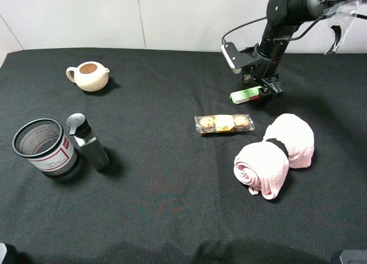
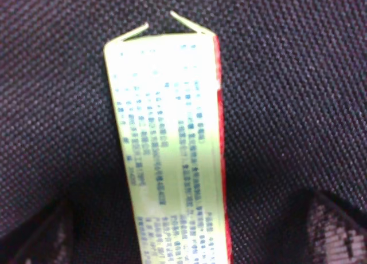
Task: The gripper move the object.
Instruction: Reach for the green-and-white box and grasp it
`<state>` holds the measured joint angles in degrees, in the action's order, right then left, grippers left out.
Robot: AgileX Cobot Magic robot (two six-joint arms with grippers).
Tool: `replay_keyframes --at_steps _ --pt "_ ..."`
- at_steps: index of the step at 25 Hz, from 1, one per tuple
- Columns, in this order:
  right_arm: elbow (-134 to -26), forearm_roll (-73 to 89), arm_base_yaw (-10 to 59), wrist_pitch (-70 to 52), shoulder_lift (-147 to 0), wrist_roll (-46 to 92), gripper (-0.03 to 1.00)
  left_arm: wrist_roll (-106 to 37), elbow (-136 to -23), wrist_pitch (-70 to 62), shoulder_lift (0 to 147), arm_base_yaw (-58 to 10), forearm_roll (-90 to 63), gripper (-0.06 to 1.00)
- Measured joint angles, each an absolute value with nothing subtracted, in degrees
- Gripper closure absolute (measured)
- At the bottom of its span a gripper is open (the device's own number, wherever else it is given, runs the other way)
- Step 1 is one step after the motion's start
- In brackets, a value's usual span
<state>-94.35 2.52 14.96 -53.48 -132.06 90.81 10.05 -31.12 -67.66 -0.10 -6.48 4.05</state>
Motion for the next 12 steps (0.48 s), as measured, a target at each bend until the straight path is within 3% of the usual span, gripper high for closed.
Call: replay_keyframes --at_steps 12 --pt "-94.3 2.8 15.0 -53.5 -132.1 90.8 0.55 10.0 -31.1 -67.7 -0.1 -6.5 4.0 0.11"
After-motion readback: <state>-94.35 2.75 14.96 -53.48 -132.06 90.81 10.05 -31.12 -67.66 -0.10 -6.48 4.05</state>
